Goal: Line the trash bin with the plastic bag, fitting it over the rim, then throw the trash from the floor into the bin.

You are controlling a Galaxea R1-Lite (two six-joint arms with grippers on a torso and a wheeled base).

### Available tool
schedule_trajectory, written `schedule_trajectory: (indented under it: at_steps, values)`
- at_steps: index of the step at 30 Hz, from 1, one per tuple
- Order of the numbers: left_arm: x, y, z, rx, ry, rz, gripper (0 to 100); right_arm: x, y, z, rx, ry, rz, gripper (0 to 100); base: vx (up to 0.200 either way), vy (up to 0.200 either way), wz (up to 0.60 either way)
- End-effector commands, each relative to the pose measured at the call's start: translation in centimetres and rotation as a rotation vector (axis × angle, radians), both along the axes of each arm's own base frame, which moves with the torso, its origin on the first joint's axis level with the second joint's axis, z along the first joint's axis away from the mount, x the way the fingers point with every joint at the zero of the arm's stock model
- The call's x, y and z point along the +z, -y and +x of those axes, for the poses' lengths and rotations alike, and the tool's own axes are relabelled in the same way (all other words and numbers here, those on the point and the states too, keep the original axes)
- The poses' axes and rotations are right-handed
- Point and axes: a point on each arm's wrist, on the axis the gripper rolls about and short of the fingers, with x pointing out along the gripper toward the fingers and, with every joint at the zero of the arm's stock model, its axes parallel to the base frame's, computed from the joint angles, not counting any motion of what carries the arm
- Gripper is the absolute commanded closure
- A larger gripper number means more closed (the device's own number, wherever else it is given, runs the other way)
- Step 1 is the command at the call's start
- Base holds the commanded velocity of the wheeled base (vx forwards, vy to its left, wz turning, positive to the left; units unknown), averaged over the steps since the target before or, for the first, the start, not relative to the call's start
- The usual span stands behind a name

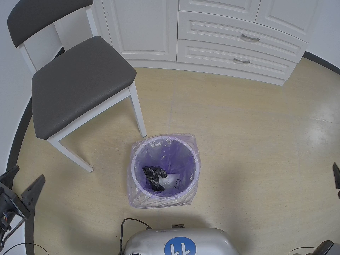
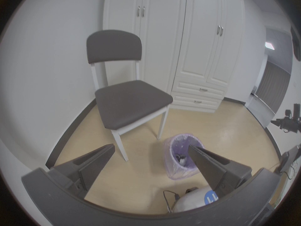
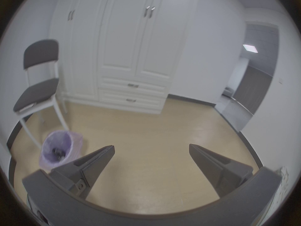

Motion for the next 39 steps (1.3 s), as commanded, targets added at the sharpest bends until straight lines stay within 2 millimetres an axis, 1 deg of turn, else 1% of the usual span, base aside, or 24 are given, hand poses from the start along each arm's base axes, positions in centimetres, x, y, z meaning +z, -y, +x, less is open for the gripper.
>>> schedule_trajectory:
  at_steps: [1, 4, 5, 7, 14, 16, 19, 23, 24, 25, 26, 29, 32, 34, 36, 39]
  values:
    - [1.5, -1.4, -2.8, 0.058, 0.158, -0.062, 0, 1.1, 1.0, -4.6, -0.123, 0.245, 0.040, 0, 0.000, 0.000, 0.00]
    - [1.6, -1.8, -3.6, 0.084, 0.198, -0.076, 0, 0.8, 0.9, -6.1, -0.138, 0.320, 0.031, 0, 0.000, 0.000, 0.00]
    - [1.6, -1.9, -4.2, 0.089, 0.226, -0.086, 0, 0.6, 0.6, -6.9, -0.134, 0.368, 0.017, 0, 0.000, 0.000, 0.00]
    - [1.6, -2.1, -4.5, 0.098, 0.242, -0.089, 0, 0.5, 0.4, -7.3, -0.114, 0.390, 0.006, 0, 0.000, 0.000, 0.00]
    - [1.6, -2.4, -5.4, 0.138, 0.290, -0.076, 0, -0.2, 0.3, -7.9, -0.028, 0.404, 0.008, 0, 0.000, 0.000, 0.00]
    - [1.5, -2.5, -6.0, 0.154, 0.307, -0.046, 0, -0.7, 0.4, -8.0, 0.036, 0.396, 0.039, 0, 0.000, 0.000, 0.00]
    - [1.2, -2.6, -6.5, 0.178, 0.305, -0.038, 0, -1.1, 0.6, -8.2, 0.088, 0.405, 0.079, 0, 0.000, 0.000, 0.00]
    - [0.7, -2.7, -7.2, 0.188, 0.324, -0.042, 0, -1.8, 0.5, -8.3, 0.072, 0.411, 0.088, 0, 0.000, 0.000, 0.00]
    - [0.4, -2.8, -7.6, 0.191, 0.336, -0.045, 0, -2.5, 0.4, -8.6, 0.083, 0.432, 0.085, 0, 0.000, 0.000, 0.00]
    - [0.4, -2.8, -7.6, 0.191, 0.336, -0.045, 0, -2.5, 0.4, -8.6, 0.083, 0.432, 0.085, 0, 0.000, 0.000, 0.00]
    - [0.2, -2.9, -8.1, 0.212, 0.346, -0.044, 0, -3.2, 0.2, -8.4, 0.144, 0.423, 0.076, 0, 0.000, 0.000, 0.00]
    - [-0.3, -2.9, -8.7, 0.240, 0.352, -0.040, 0, -3.4, 0.2, -8.3, 0.171, 0.419, 0.080, 0, 0.000, 0.000, 0.00]
    - [-1.1, -2.8, -9.2, 0.275, 0.355, -0.033, 0, -3.9, 0.1, -8.0, 0.206, 0.396, 0.083, 0, 0.000, 0.000, 0.00]
    - [-1.7, -2.8, -9.5, 0.298, 0.367, -0.032, 0, -4.5, 0.0, -7.7, 0.237, 0.374, 0.085, 0, 0.000, 0.000, 0.00]
    - [-1.8, -2.6, -9.6, 0.332, 0.383, -0.039, 0, -5.5, 0.0, -7.2, 0.252, 0.334, 0.087, 0, 0.000, 0.000, 0.00]
    - [-2.1, -2.4, -10.4, 0.372, 0.414, -0.032, 0, -6.7, 0.0, -6.8, 0.252, 0.299, 0.093, 0, 0.000, 0.000, 0.00]
